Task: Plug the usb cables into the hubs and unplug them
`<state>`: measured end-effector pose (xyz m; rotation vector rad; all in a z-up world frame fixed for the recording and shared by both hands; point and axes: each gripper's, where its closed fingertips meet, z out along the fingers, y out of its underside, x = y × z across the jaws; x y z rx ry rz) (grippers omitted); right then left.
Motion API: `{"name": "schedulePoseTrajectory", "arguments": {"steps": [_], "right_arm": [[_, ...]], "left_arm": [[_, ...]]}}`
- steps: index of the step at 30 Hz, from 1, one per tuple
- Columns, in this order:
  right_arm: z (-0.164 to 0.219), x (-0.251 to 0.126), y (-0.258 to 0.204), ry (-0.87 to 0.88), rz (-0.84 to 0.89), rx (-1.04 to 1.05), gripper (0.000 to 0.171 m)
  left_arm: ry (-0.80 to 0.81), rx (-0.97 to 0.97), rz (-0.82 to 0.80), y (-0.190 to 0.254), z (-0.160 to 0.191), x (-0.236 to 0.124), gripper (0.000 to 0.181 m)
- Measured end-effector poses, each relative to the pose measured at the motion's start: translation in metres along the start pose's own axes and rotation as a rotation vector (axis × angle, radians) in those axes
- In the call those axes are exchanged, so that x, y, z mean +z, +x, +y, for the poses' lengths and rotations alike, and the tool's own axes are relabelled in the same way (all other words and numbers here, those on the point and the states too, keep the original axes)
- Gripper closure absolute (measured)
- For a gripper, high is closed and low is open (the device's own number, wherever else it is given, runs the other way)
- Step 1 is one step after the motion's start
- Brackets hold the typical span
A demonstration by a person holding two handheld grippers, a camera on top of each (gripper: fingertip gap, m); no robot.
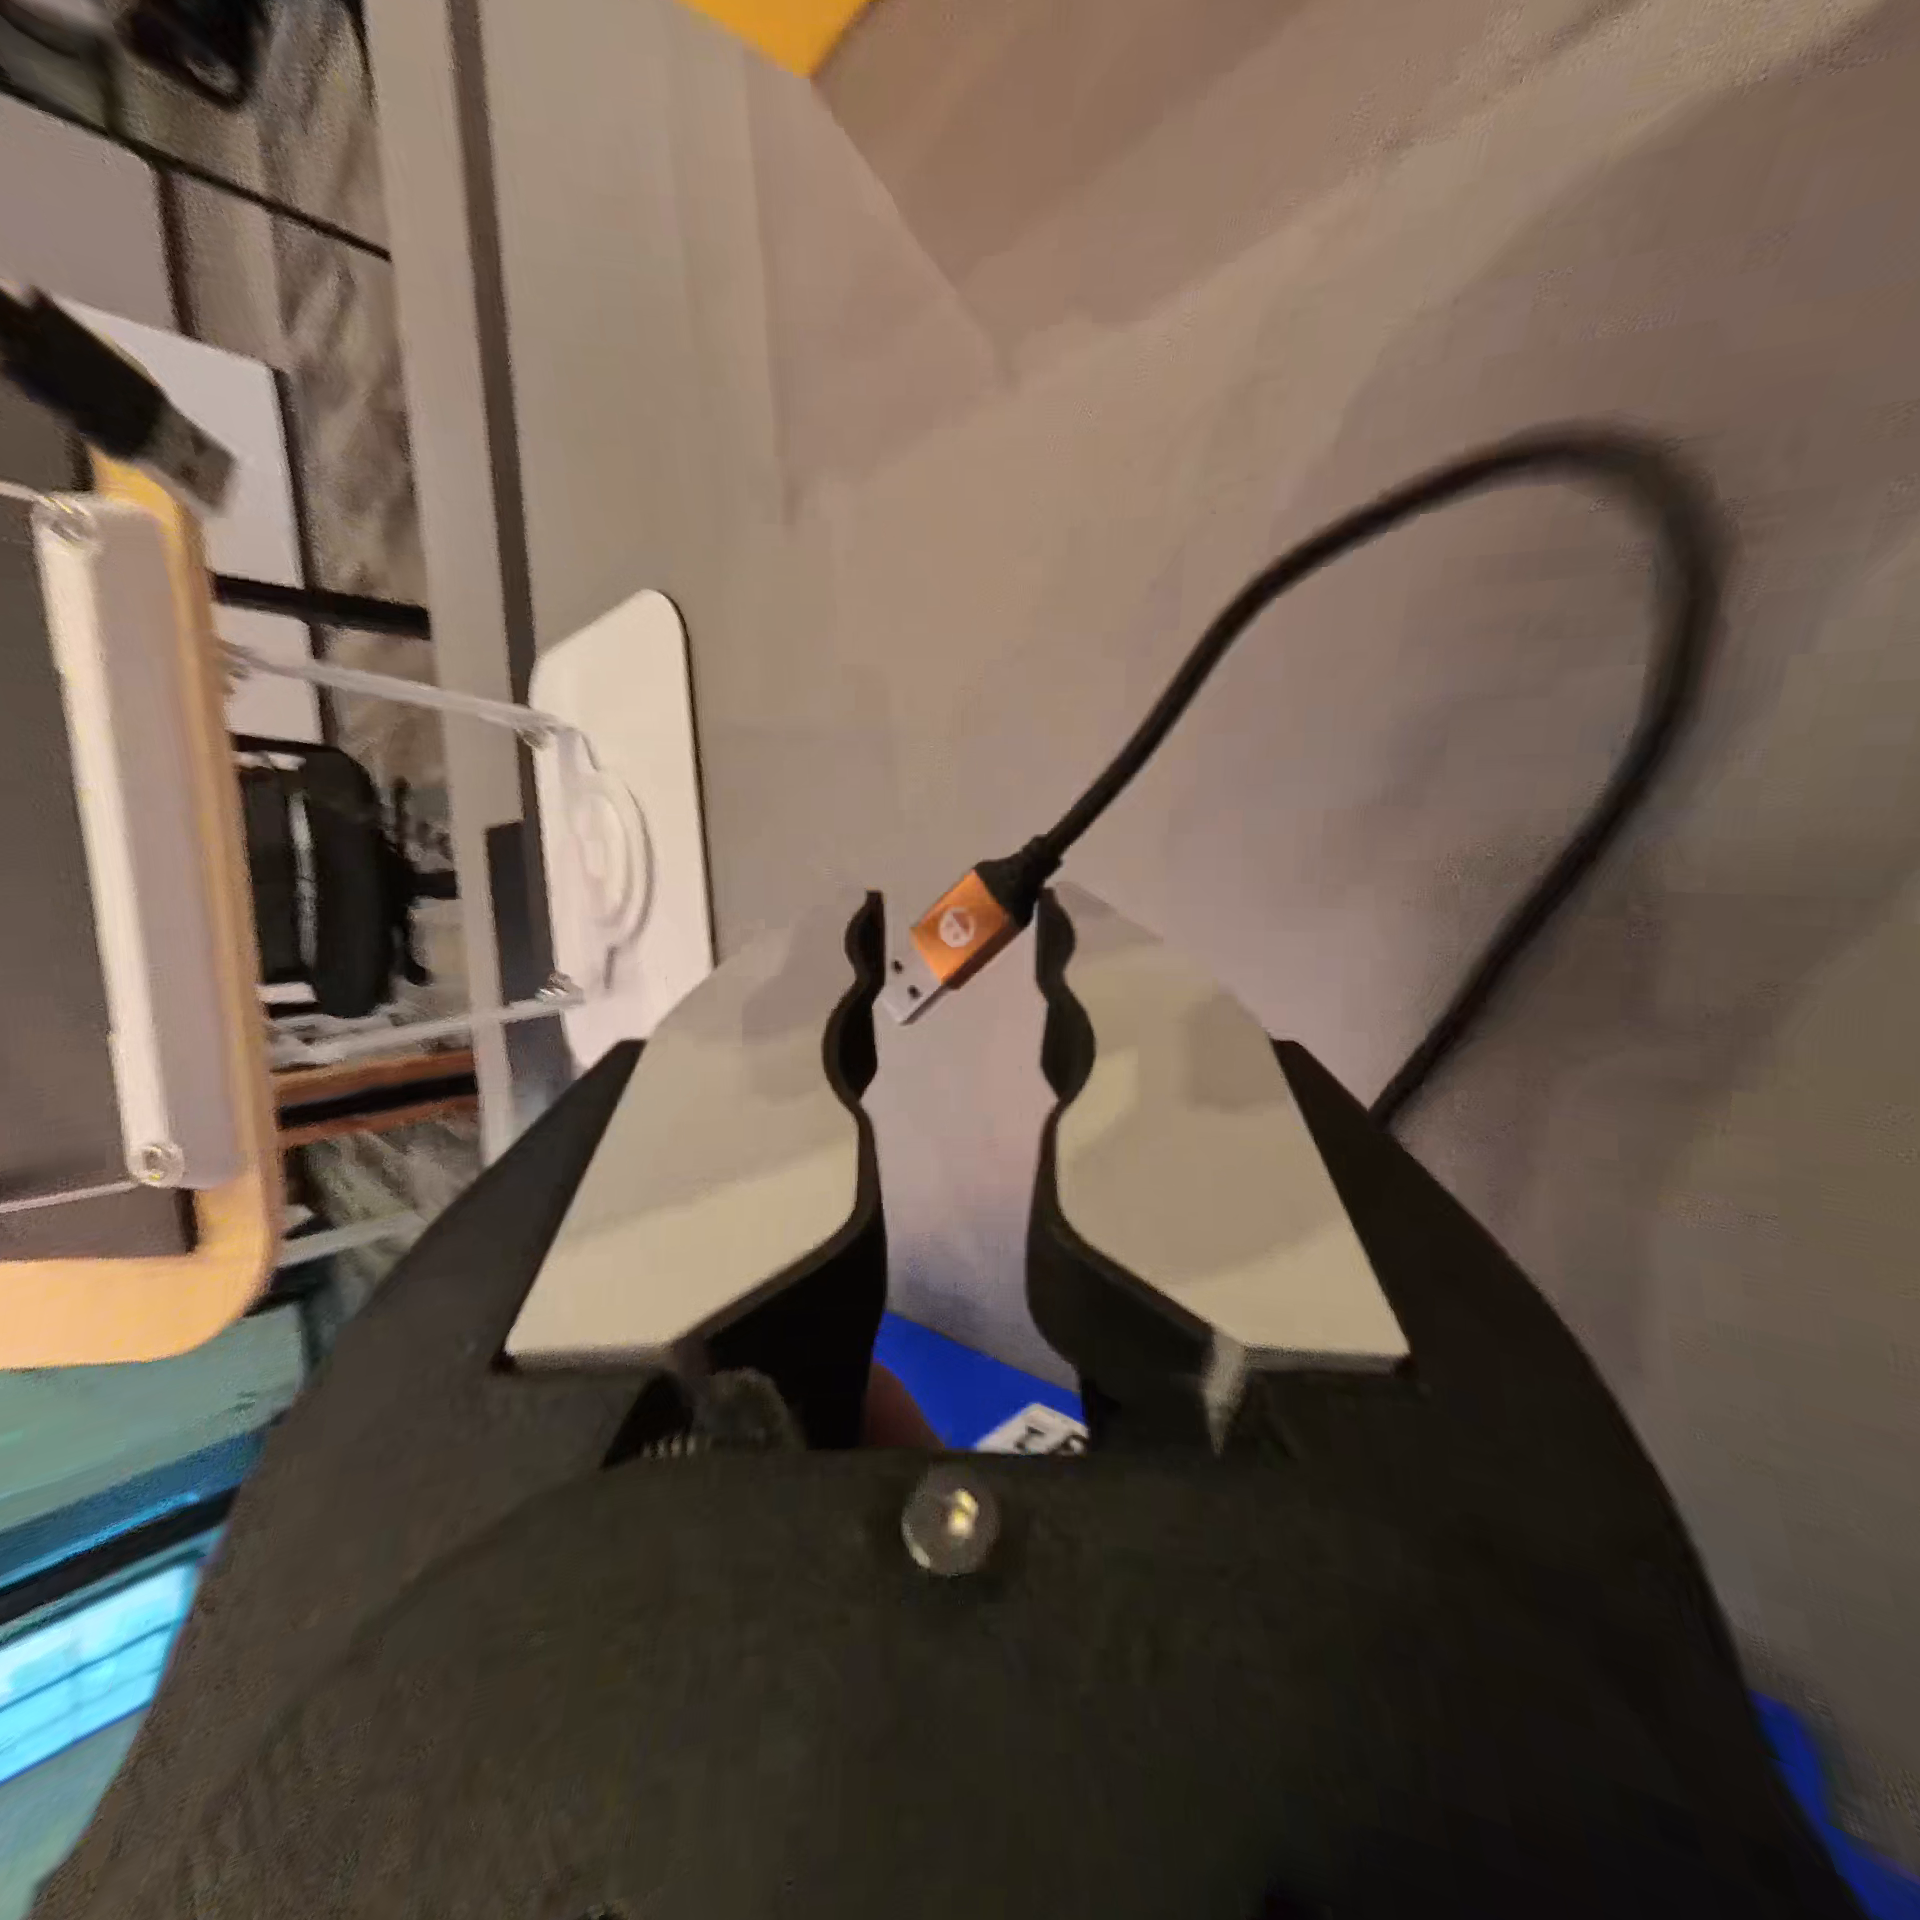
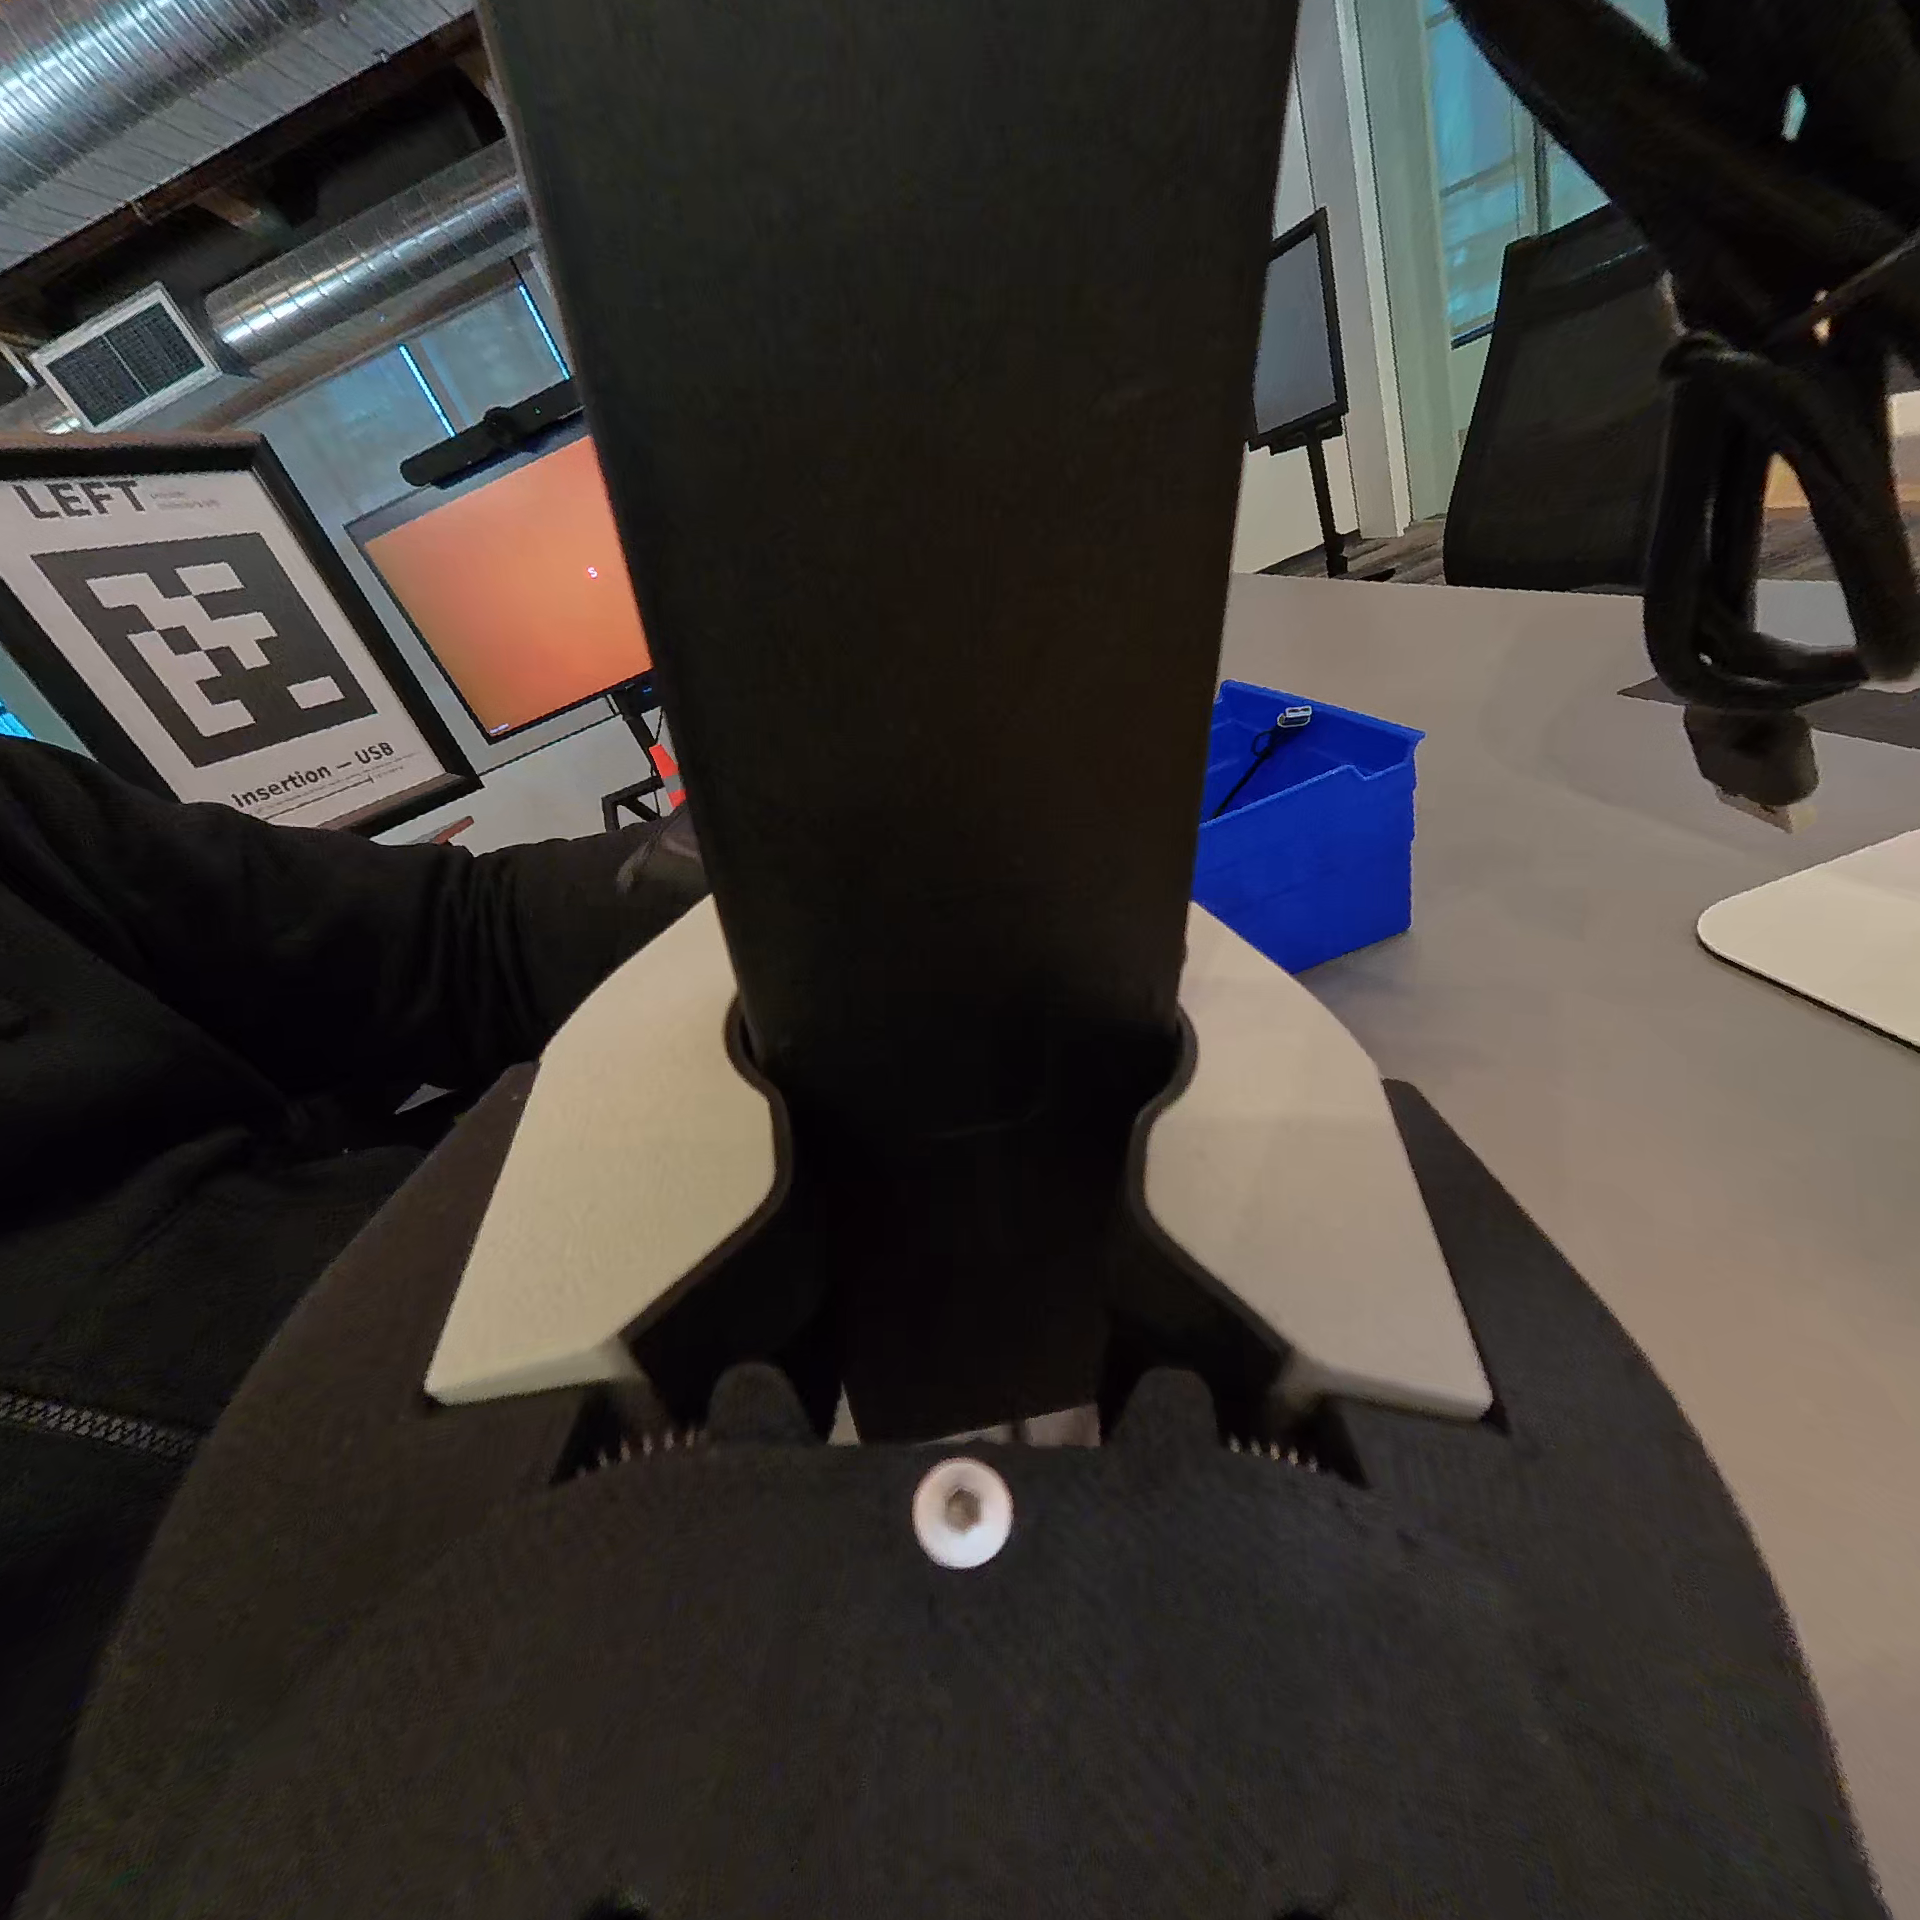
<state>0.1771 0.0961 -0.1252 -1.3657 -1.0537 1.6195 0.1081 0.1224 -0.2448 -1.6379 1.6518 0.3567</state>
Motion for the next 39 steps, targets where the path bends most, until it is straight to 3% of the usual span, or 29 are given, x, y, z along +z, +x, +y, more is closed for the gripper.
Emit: {"name": "schedulePoseTrajectory", "arguments": {"steps": [3,7,12,19,22,26,30,35,37,39], "right_arm": [[-0.001,-0.001,0.000,0.003,0.001,-0.002,0.103],[-0.002,-0.002,0.001,0.008,0.007,0.000,0.103],[-0.002,0.000,0.000,0.009,0.003,0.001,0.103],[-0.006,0.001,-0.006,0.018,-0.008,-0.011,0.103],[-0.009,0.000,-0.009,0.026,-0.009,-0.019,0.103],[-0.013,-0.002,-0.012,0.042,-0.018,-0.022,0.104],[-0.016,-0.003,-0.012,0.056,-0.023,-0.020,0.103],[-0.019,-0.008,-0.011,0.067,-0.012,-0.027,0.103],[-0.022,-0.012,-0.010,0.076,-0.004,-0.029,0.103],[-0.024,-0.017,-0.007,0.088,0.004,-0.026,0.103]], "left_arm": [[-0.055,-0.138,0.018,-0.008,0.011,-0.007,0.145],[-0.269,-0.357,0.064,-0.007,0.042,-0.019,0.143],[-0.311,-0.706,0.103,0.011,0.035,-0.014,0.147],[-0.543,-0.683,0.113,0.037,0.019,0.006,0.144],[-0.608,-0.795,0.158,0.054,0.035,0.027,0.129],[-0.395,-1.117,0.187,0.044,0.023,0.054,0.122],[-0.361,-1.099,0.152,0.028,0.019,0.073,0.123],[-0.214,-0.946,0.294,0.017,-0.018,0.099,0.124],[-0.145,-1.009,0.414,0.021,-0.036,0.105,0.117],[-0.139,-1.076,0.425,0.015,-0.039,0.110,0.111]]}}
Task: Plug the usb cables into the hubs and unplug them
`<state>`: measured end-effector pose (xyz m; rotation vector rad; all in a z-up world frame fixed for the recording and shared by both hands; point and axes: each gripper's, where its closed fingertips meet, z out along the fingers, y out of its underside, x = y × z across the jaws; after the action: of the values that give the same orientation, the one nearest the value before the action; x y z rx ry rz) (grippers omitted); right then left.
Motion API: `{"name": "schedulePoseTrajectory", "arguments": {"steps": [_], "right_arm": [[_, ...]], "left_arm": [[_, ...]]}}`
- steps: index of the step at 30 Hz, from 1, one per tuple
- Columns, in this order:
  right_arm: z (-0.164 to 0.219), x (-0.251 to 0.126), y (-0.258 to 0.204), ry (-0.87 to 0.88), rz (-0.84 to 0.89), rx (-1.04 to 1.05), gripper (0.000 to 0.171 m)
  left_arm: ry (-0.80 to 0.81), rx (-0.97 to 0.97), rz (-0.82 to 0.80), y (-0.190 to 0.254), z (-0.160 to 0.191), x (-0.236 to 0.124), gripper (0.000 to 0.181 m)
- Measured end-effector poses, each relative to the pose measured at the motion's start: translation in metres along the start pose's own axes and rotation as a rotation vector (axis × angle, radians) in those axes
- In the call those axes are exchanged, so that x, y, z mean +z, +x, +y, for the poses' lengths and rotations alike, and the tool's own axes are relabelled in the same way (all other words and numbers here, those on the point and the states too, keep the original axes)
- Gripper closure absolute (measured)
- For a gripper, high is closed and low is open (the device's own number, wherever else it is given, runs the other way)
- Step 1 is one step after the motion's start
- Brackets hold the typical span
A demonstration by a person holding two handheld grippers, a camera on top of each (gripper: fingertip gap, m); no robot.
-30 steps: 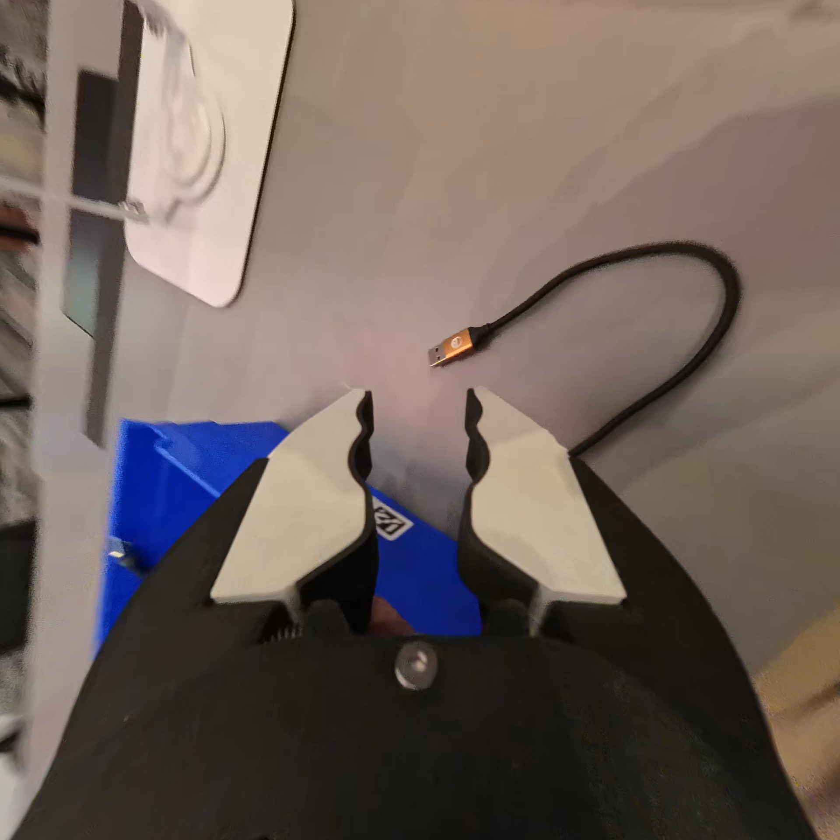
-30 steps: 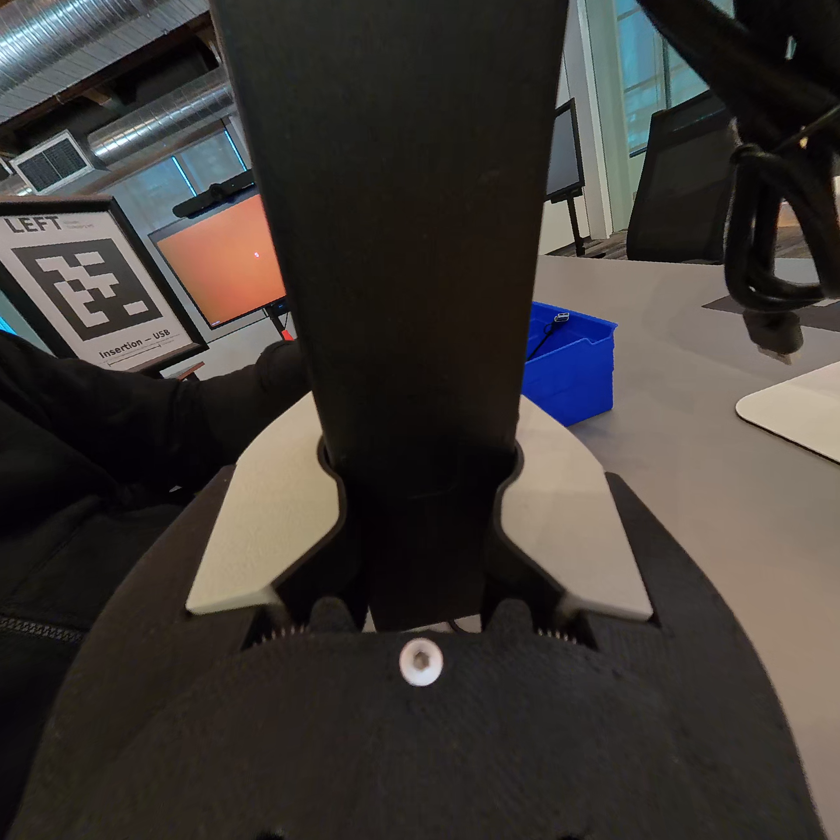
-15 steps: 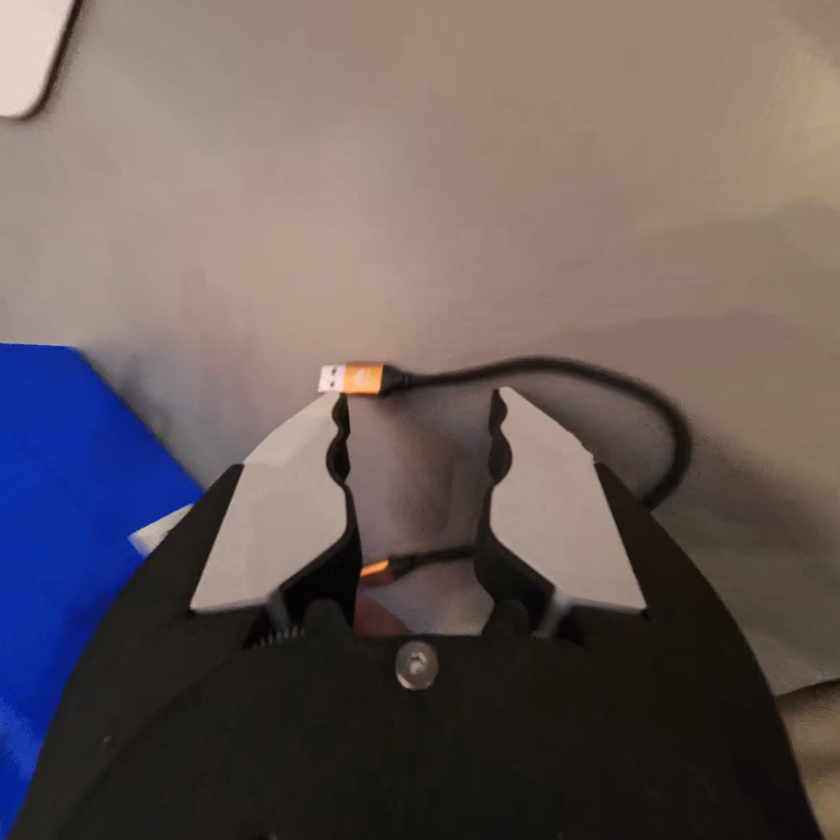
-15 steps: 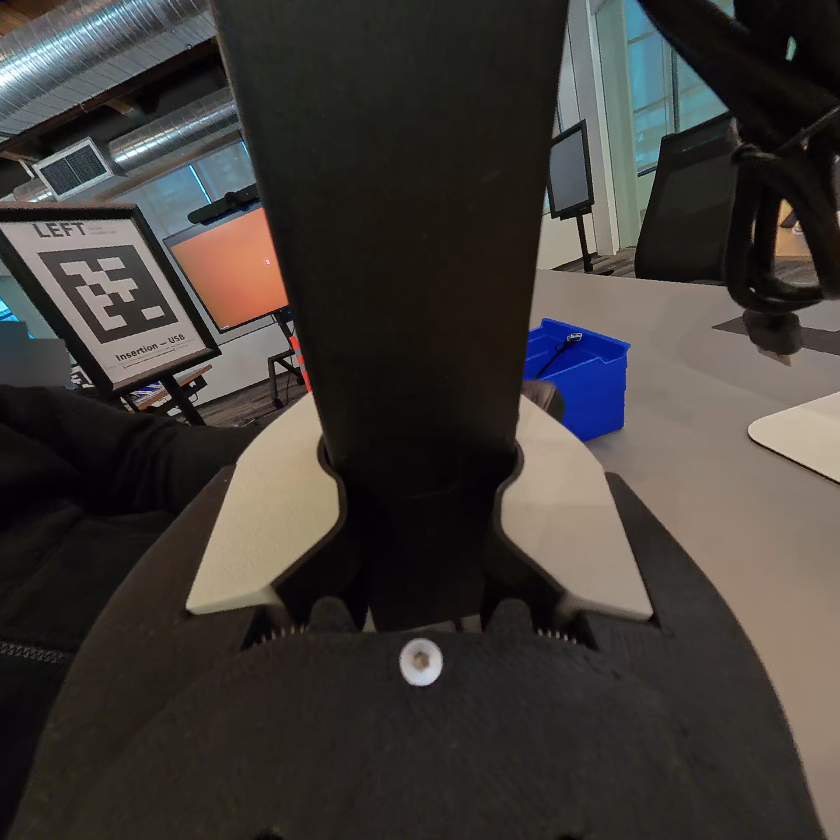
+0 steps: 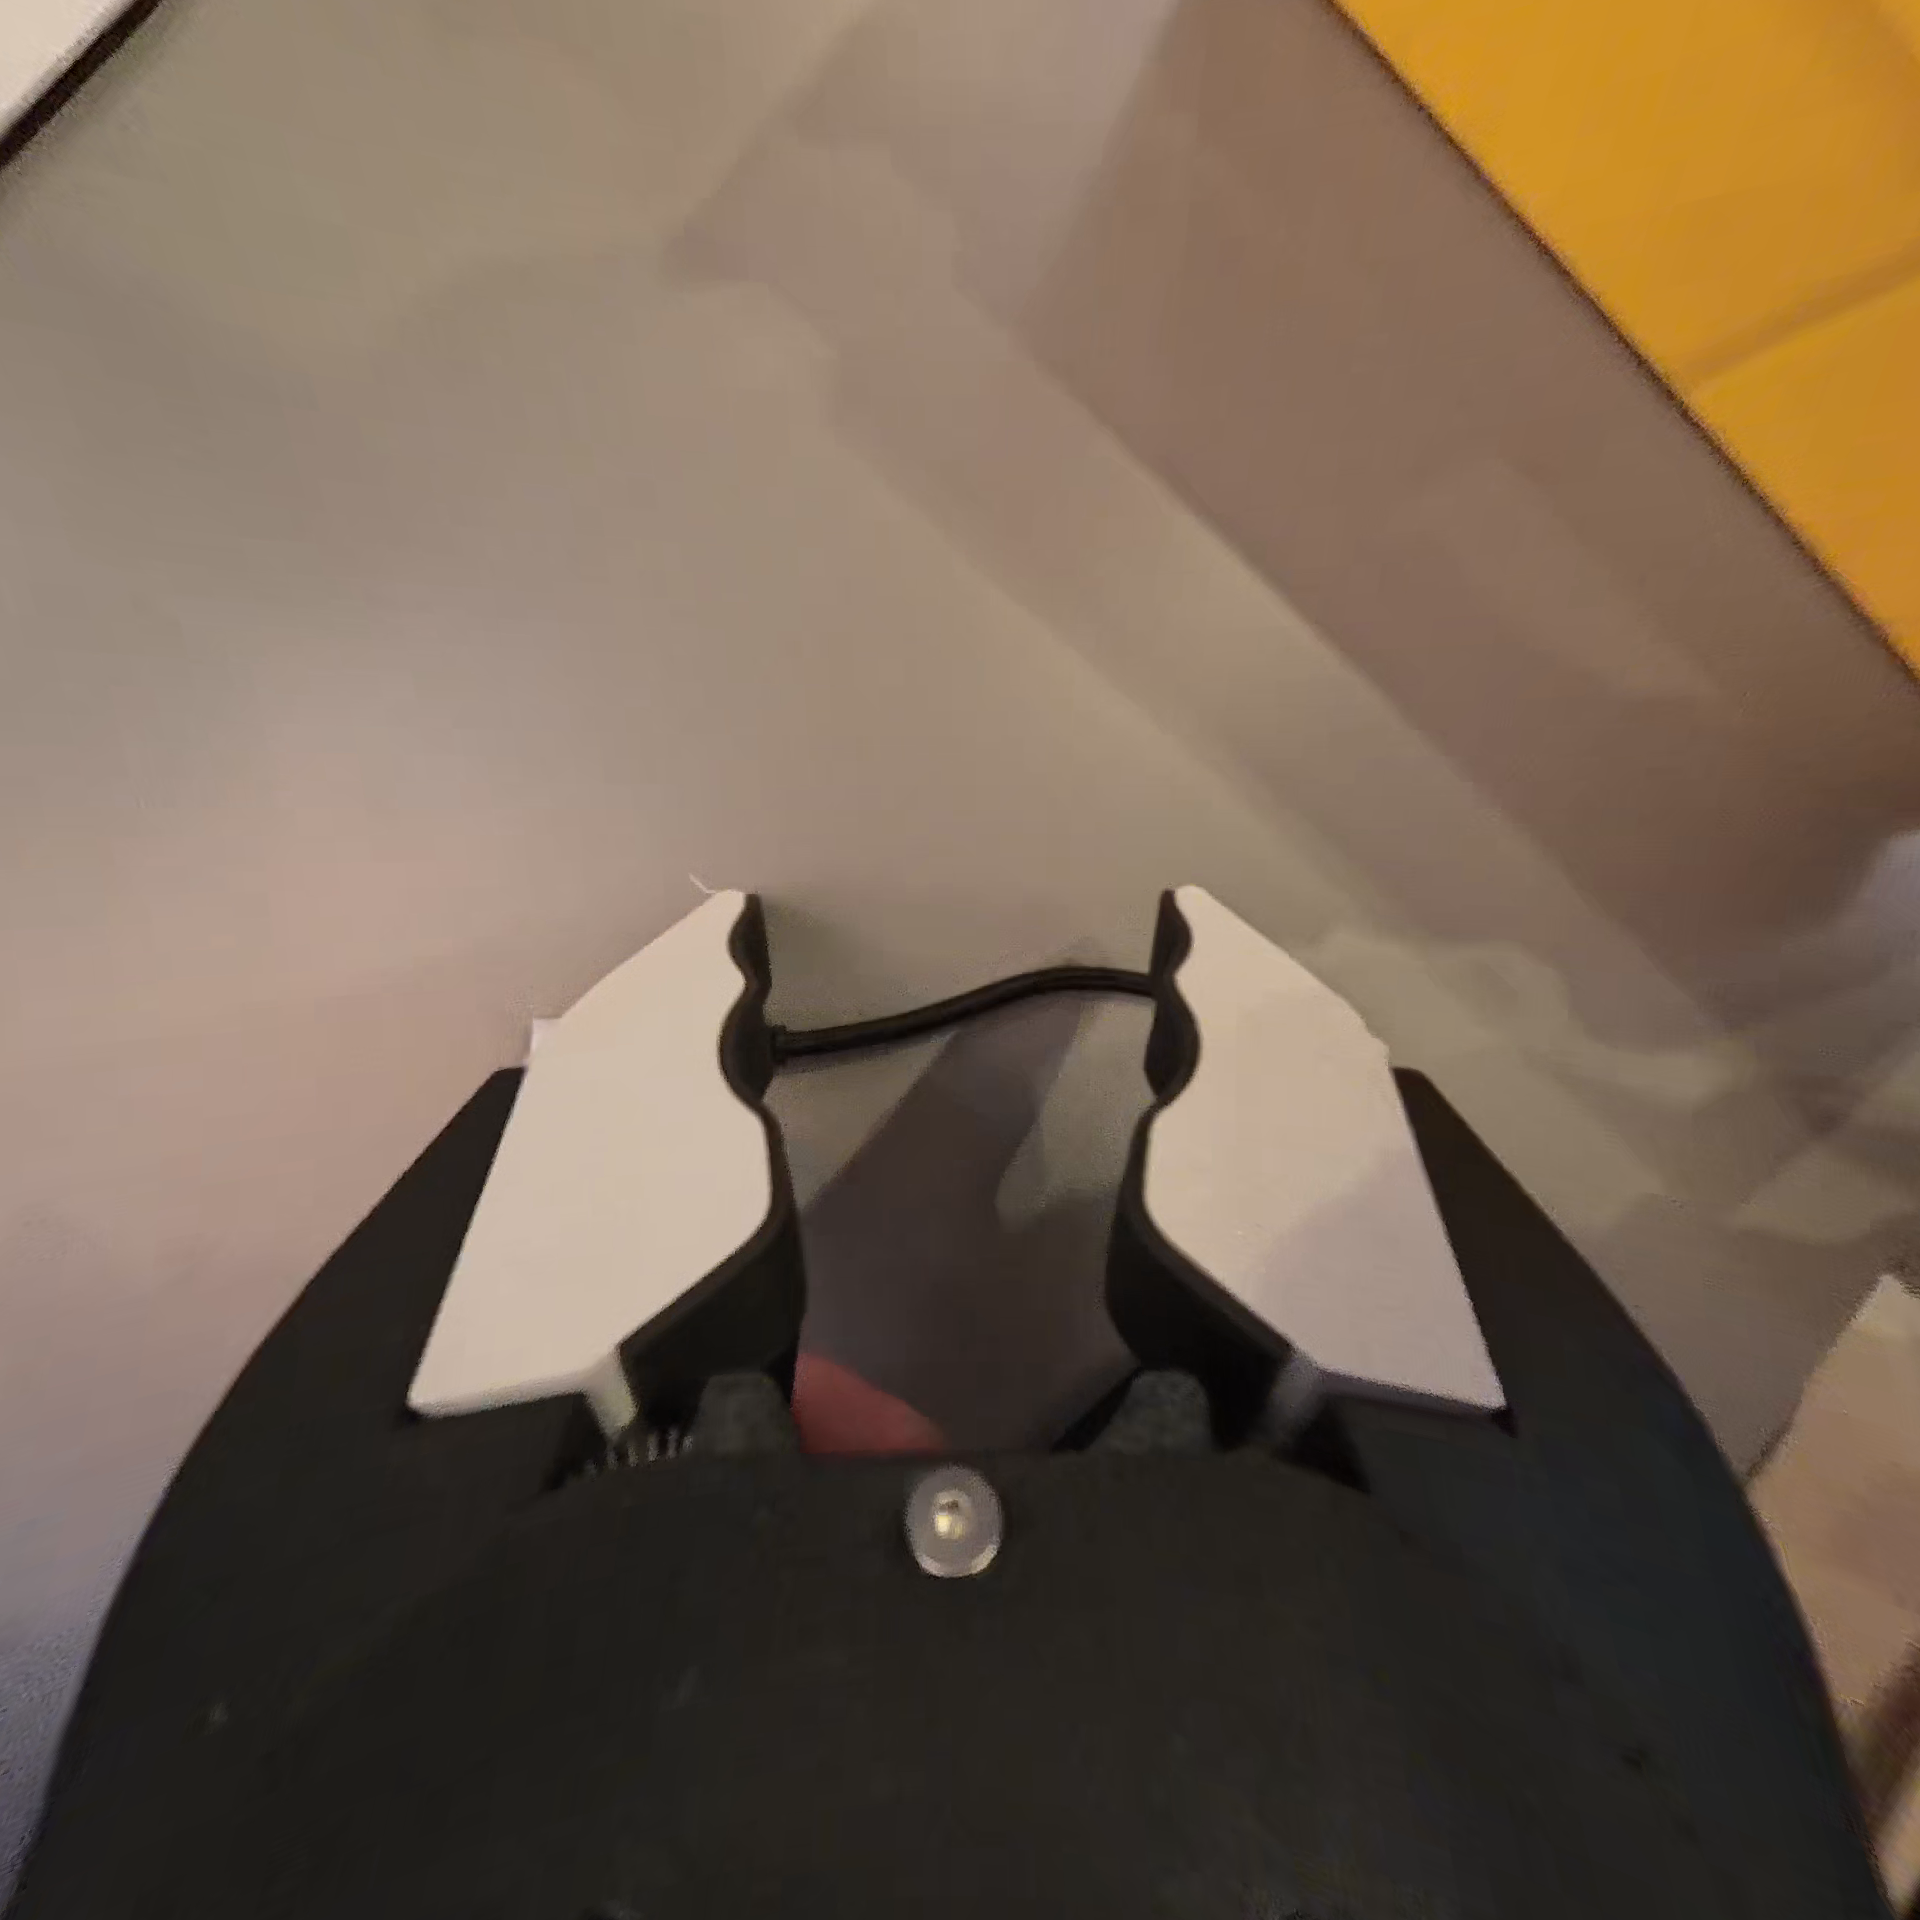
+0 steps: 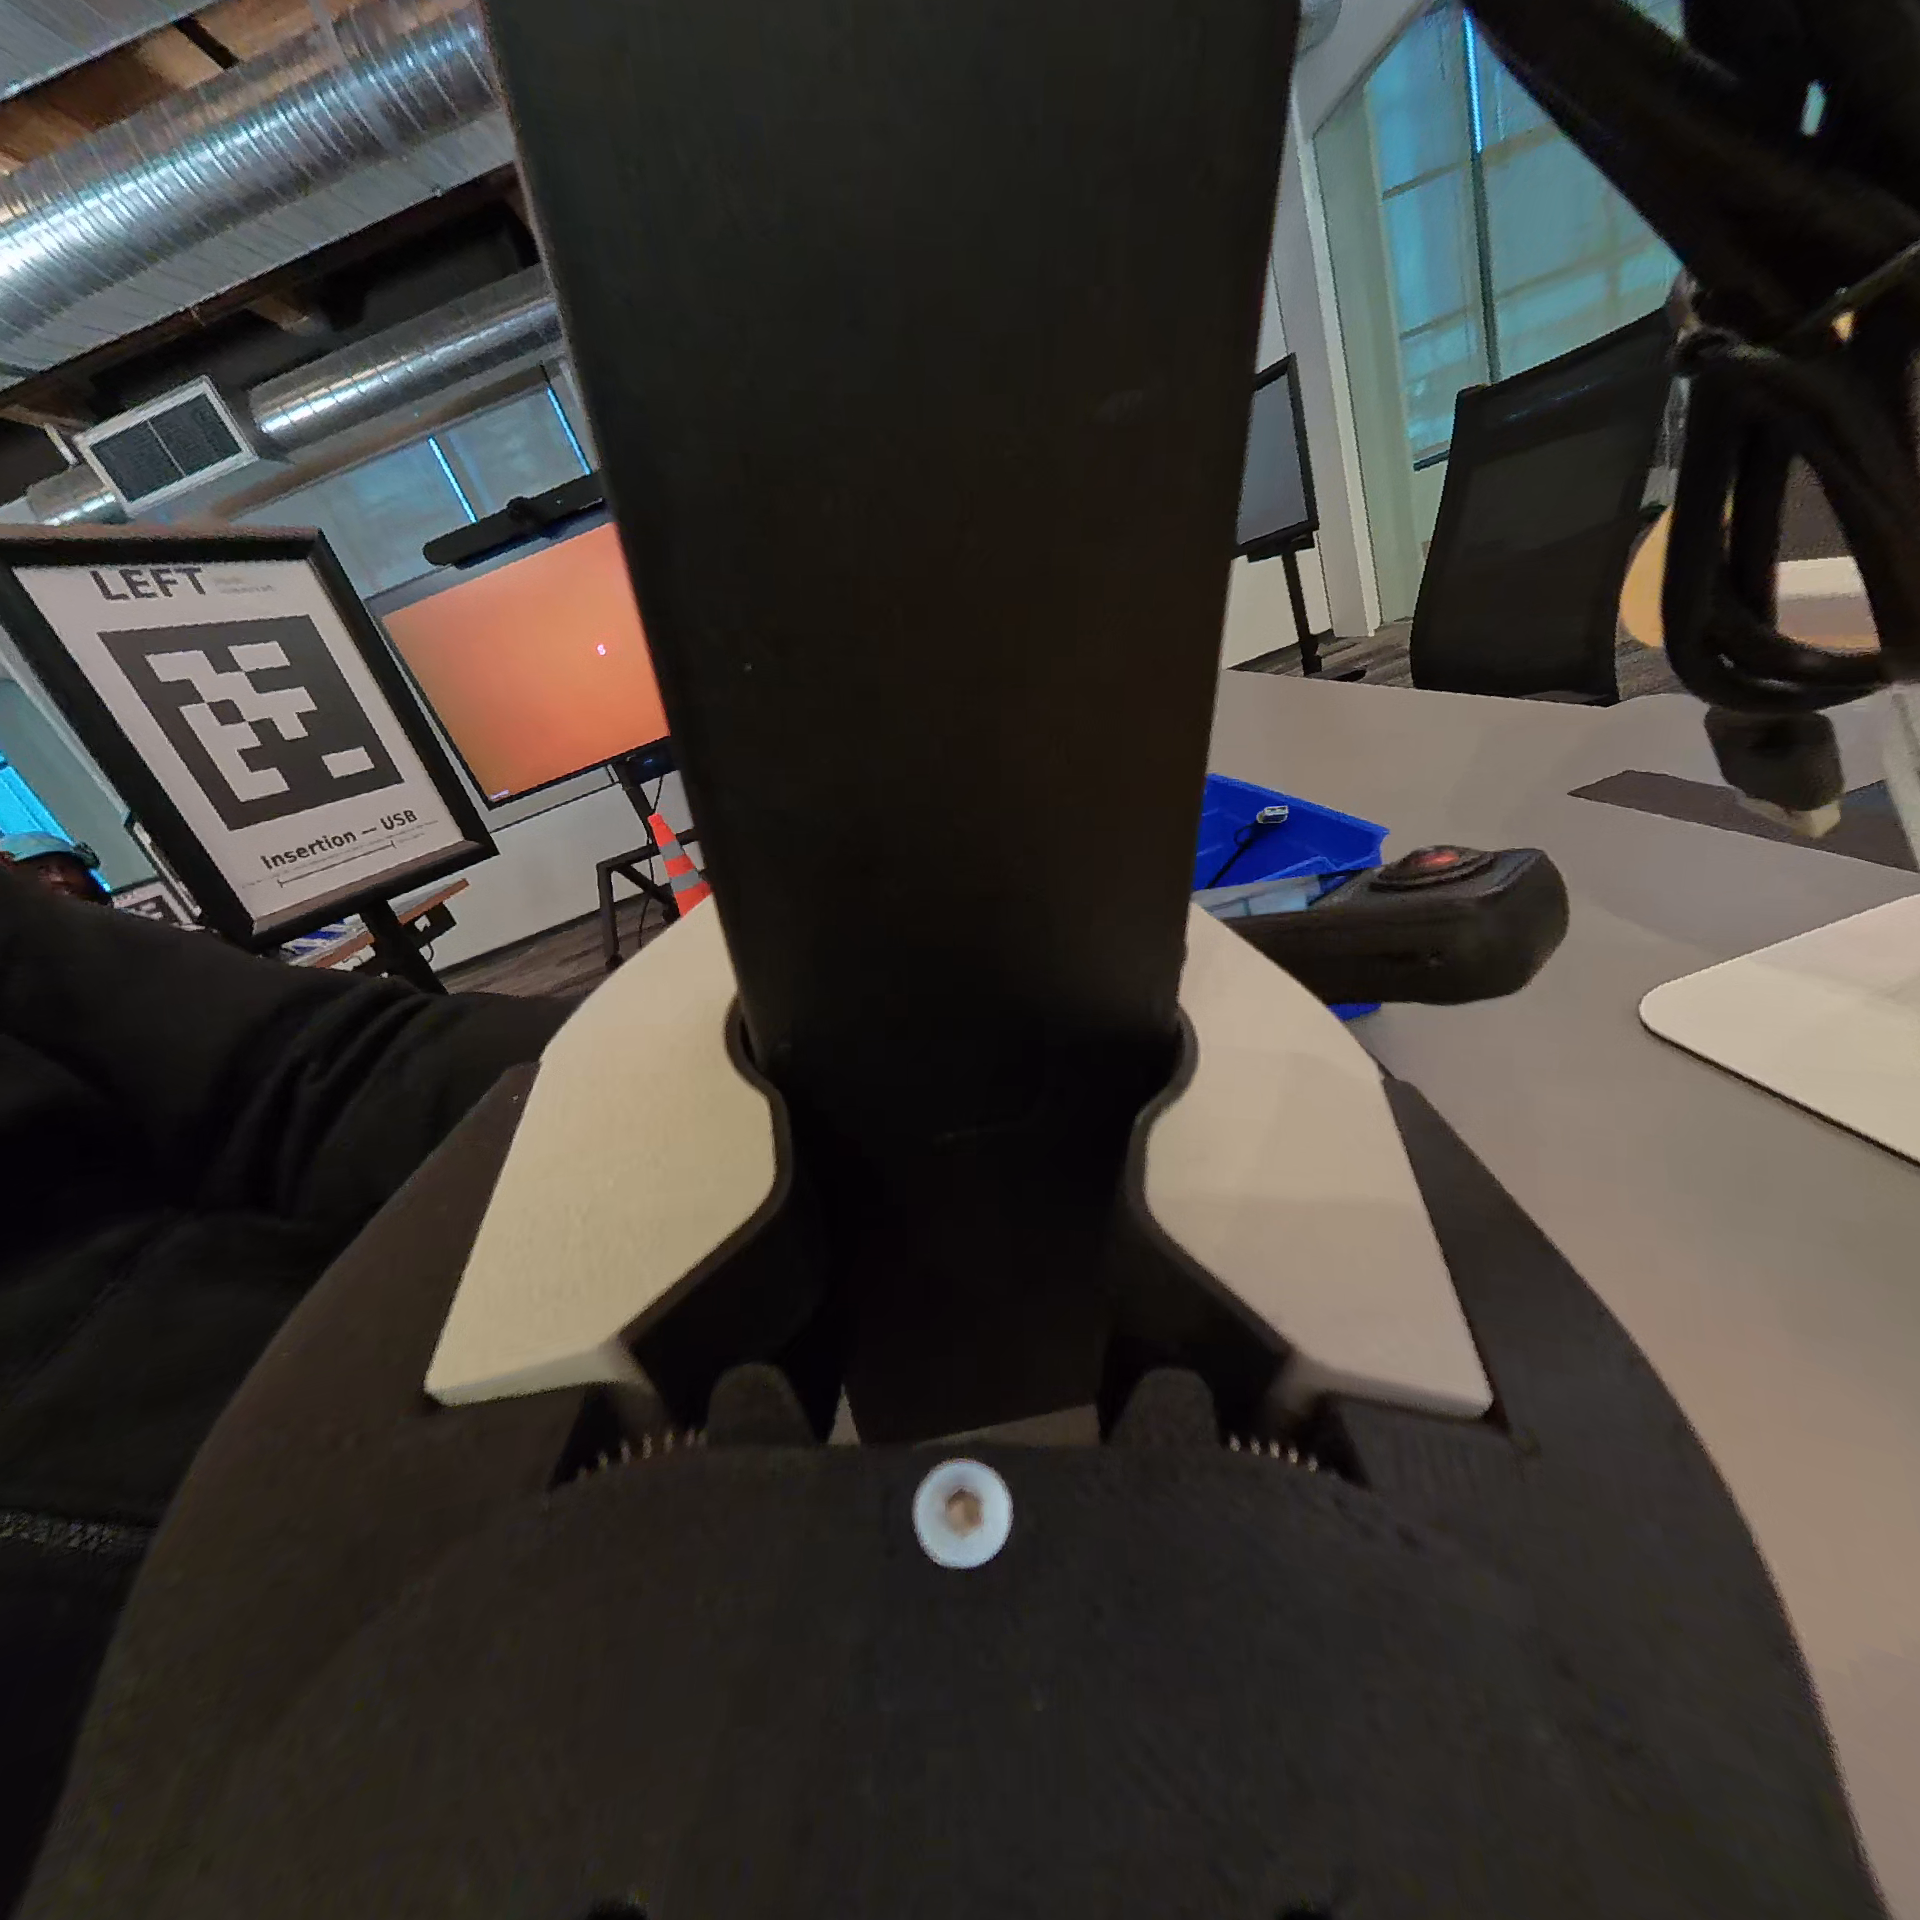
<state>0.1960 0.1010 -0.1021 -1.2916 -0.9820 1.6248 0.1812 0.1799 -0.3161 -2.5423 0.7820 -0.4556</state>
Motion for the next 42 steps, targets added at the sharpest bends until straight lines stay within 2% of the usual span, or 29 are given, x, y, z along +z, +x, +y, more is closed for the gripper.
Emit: {"name": "schedulePoseTrajectory", "arguments": {"steps": [1,2,4,5,9,12,16,20,22,24,27,30,32,35,40,42], "right_arm": [[-0.001,-0.002,0.002,0.008,0.003,0.004,0.104],[-0.002,-0.004,0.003,0.016,0.006,0.009,0.104],[-0.004,-0.007,0.006,0.025,0.010,0.015,0.103],[-0.004,-0.008,0.007,0.029,0.011,0.016,0.104],[-0.001,-0.005,0.008,0.021,0.007,0.021,0.103],[0.000,-0.003,0.007,0.014,0.006,0.017,0.103],[-0.003,-0.005,0.005,0.016,0.012,0.006,0.103],[-0.005,-0.007,0.005,0.027,0.014,0.005,0.103],[-0.006,-0.008,0.006,0.028,0.017,0.005,0.104],[-0.007,-0.009,0.006,0.030,0.017,0.003,0.103],[-0.007,-0.009,0.008,0.038,0.015,0.014,0.104],[-0.005,-0.008,0.009,0.030,0.013,0.016,0.104],[-0.004,-0.007,0.008,0.028,0.014,0.013,0.103],[-0.006,-0.009,0.008,0.032,0.020,0.009,0.103],[-0.011,-0.013,0.009,0.049,0.028,0.004,0.103],[-0.013,-0.015,0.009,0.056,0.029,0.004,0.104]], "left_arm": [[-0.021,-0.036,-0.020,-0.002,0.001,-0.002,0.098],[-0.011,-0.076,-0.061,-0.006,0.001,-0.008,0.097],[0.078,-0.127,-0.156,-0.015,0.000,-0.025,0.106],[0.064,-0.141,-0.206,-0.023,0.006,-0.029,0.107],[-0.016,-0.192,-0.241,-0.026,0.031,-0.017,0.097],[-0.006,-0.175,-0.294,-0.030,0.020,-0.009,0.104],[0.003,-0.088,-0.267,-0.021,-0.002,0.003,0.143],[0.001,0.094,-0.278,-0.015,-0.014,0.011,0.181],[-0.024,0.091,-0.220,-0.010,-0.010,0.009,0.181],[0.078,-0.035,-0.238,-0.019,-0.017,-0.004,0.180],[0.117,-0.263,-0.163,-0.030,-0.014,-0.001,0.130],[0.144,-0.342,-0.188,-0.041,-0.021,0.002,0.119],[0.114,-0.313,-0.247,-0.046,-0.026,0.007,0.114],[0.059,-0.208,-0.342,-0.051,-0.037,0.019,0.115],[0.054,-0.087,-0.330,-0.035,-0.055,0.030,0.158],[0.065,-0.021,-0.309,-0.029,-0.056,0.032,0.163]]}}
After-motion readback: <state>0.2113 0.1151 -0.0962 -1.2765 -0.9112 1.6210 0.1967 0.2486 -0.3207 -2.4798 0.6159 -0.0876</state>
